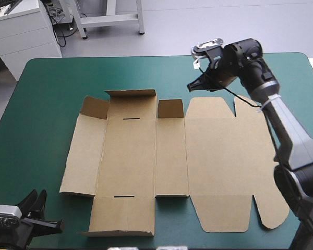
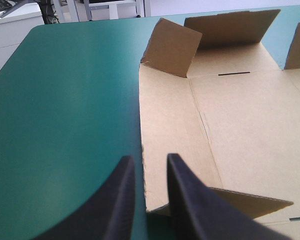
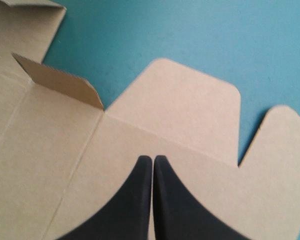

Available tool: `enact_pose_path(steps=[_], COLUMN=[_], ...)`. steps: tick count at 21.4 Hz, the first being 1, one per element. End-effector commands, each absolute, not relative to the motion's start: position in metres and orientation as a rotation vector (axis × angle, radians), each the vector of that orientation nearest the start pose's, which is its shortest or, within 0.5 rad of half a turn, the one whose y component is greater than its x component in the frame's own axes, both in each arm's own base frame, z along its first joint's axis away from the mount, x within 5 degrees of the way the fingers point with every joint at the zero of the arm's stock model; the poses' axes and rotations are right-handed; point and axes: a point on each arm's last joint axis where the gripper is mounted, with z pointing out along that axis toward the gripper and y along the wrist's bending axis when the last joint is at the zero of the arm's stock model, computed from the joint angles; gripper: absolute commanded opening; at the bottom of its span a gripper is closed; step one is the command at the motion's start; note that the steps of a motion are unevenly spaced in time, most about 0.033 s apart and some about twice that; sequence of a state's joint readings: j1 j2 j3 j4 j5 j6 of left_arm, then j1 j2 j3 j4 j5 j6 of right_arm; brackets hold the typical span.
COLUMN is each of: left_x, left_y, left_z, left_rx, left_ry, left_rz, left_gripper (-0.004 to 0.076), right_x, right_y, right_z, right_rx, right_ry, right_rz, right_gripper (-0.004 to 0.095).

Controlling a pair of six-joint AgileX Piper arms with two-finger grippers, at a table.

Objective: Fold the box

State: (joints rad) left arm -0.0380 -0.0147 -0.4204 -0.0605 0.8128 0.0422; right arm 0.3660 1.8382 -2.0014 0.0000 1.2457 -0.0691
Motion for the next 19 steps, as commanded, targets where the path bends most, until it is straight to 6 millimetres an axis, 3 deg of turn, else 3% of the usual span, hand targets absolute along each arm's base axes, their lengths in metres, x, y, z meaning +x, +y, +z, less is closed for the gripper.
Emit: enact_pose_path(steps=[1,3,9,14,19], left_x=[0.007,0.007,0.015,0.043,0.079], left_y=[-0.004,-0.004,-0.004,-0.005,-0.003], left_z=[0.287,0.287,0.293,0.343,0.363], left_rx=[0.055,0.053,0.051,0.044,0.066], left_ry=[1.752,1.753,1.779,1.818,1.995], left_rz=[-0.081,-0.081,-0.075,-0.08,-0.004], left_gripper=[0.043,0.0495,0.0494,0.0494,0.0484], right_x=[0.325,0.3,0.209,0.145,0.111], right_y=[0.102,0.086,0.058,0.041,0.032], right_z=[0.412,0.408,0.394,0.362,0.34], right_rx=[-0.493,-0.457,-0.411,-0.396,-0.391], right_ry=[2.499,2.472,2.349,2.27,2.233], right_rz=[0.085,0.079,0.105,0.112,0.121], right_gripper=[-0.0008,-0.0008,-0.0008,-0.0008,-0.0008])
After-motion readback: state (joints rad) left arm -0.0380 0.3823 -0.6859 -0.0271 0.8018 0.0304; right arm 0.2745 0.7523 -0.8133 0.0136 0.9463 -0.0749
